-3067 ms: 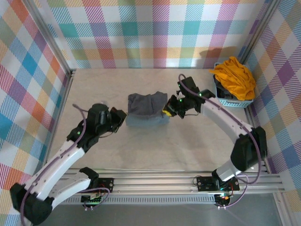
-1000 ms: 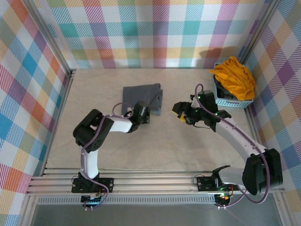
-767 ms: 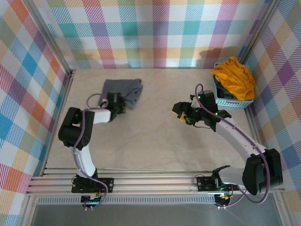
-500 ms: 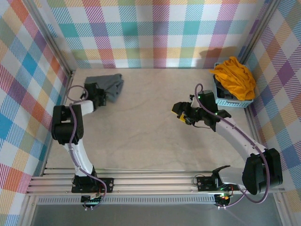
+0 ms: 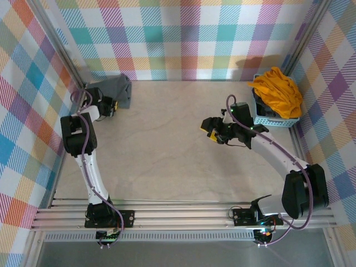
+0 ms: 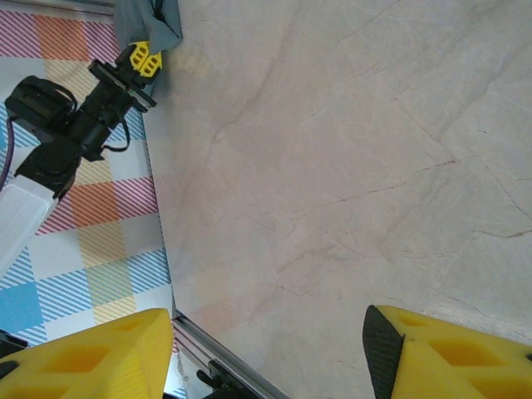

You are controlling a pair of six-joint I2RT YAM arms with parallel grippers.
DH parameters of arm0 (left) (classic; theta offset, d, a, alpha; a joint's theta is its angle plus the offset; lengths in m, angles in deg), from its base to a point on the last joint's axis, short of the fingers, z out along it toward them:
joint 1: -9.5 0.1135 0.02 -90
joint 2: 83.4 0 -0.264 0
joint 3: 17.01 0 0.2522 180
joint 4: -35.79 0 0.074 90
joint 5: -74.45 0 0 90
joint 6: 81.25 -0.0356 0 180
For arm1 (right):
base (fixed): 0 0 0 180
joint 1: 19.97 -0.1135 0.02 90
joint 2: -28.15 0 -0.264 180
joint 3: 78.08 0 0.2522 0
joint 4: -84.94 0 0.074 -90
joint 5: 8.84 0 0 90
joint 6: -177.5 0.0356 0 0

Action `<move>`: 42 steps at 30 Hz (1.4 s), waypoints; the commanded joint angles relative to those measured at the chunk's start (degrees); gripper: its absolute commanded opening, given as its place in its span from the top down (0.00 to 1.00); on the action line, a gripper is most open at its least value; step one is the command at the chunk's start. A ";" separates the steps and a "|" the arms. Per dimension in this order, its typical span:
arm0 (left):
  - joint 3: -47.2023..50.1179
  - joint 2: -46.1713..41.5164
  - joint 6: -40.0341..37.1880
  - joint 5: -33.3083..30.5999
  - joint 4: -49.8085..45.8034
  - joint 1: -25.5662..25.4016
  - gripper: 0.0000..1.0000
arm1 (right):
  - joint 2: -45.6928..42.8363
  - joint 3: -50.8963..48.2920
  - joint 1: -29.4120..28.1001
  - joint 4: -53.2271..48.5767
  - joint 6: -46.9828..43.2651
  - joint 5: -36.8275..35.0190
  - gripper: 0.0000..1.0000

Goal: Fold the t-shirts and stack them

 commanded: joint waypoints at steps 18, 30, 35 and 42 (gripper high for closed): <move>25.47 -65.43 -22.77 -13.17 -36.11 -5.40 0.00 | -21.79 2.53 0.50 -4.06 -11.49 -16.60 0.00; 68.32 -91.12 -43.72 -41.05 0.95 -14.56 0.00 | -32.56 -25.67 2.70 16.94 -39.77 -49.97 0.00; 71.76 -75.40 -48.43 -40.01 17.64 -14.86 0.00 | -21.56 -29.97 7.14 30.02 -43.69 -46.01 0.00; 71.35 -55.86 -55.53 -41.43 37.33 -15.00 0.00 | -3.98 -30.73 13.66 46.48 -44.97 -38.51 0.01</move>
